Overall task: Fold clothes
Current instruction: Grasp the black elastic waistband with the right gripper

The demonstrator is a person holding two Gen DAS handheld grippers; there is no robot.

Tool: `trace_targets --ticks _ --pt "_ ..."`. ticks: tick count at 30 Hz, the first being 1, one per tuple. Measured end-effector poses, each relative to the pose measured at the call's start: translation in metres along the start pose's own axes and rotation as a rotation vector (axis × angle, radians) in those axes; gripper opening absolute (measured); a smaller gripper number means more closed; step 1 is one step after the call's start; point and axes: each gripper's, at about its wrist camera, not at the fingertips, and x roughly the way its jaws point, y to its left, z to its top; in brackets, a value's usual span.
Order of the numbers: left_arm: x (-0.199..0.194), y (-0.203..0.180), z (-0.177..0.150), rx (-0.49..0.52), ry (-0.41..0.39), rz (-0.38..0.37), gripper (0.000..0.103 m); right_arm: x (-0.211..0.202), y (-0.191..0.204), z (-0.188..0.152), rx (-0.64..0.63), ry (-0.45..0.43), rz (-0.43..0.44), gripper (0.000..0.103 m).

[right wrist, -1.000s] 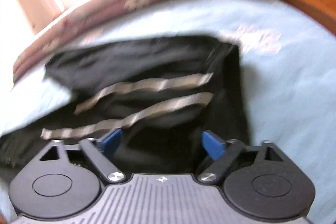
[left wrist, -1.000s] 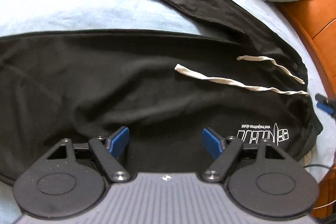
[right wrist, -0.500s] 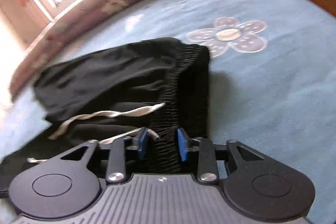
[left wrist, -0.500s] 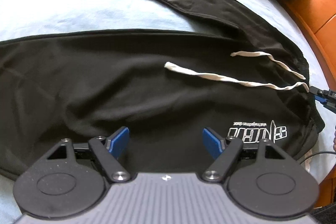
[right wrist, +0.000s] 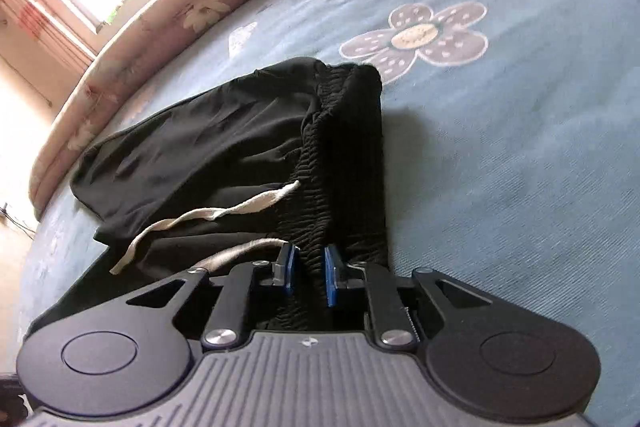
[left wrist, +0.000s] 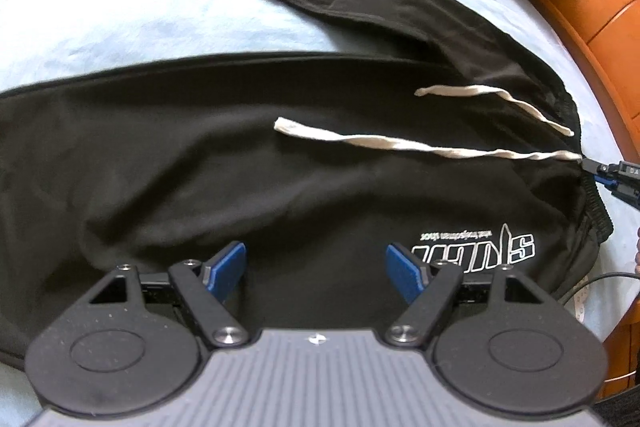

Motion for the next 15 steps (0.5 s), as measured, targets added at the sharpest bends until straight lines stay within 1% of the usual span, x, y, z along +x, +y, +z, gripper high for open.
trace_targets --ticks 2,3,4,5,6,7,9,10,11,13,15 --pt "0.000 -0.001 0.000 0.008 -0.002 -0.003 0.077 -0.003 0.008 0.002 -0.057 0.007 -0.084 0.013" --pt "0.001 0.000 -0.001 0.003 0.002 -0.002 0.077 -0.003 0.011 0.001 -0.081 0.011 -0.125 0.010" --pt "0.002 0.001 -0.001 -0.001 0.006 -0.001 0.077 -0.002 0.012 0.001 -0.108 0.012 -0.206 0.001" --pt "0.003 0.002 -0.002 -0.005 0.009 0.000 0.077 0.001 0.010 0.000 -0.136 0.015 -0.302 0.001" --pt "0.003 0.003 -0.003 -0.007 0.009 0.000 0.077 0.001 0.003 0.002 -0.121 0.021 -0.323 0.001" --pt "0.002 0.004 -0.003 -0.008 0.005 0.000 0.077 -0.005 -0.001 0.005 -0.098 0.005 -0.288 0.006" --pt "0.002 0.005 -0.002 -0.011 -0.006 -0.010 0.077 -0.021 -0.004 0.011 -0.062 -0.045 -0.197 0.012" --pt "0.002 0.005 -0.001 -0.014 -0.010 -0.016 0.077 -0.030 -0.006 0.014 -0.043 -0.070 -0.152 0.024" --pt "0.003 0.004 0.000 -0.016 -0.012 -0.020 0.077 -0.035 -0.003 0.017 -0.046 -0.094 -0.127 0.040" --pt "0.005 0.001 0.000 -0.015 -0.012 -0.024 0.077 -0.032 0.007 0.025 -0.066 -0.105 -0.065 0.047" --pt "0.006 -0.001 -0.002 -0.014 -0.012 -0.032 0.077 -0.018 0.008 0.032 -0.055 -0.085 -0.012 0.047"
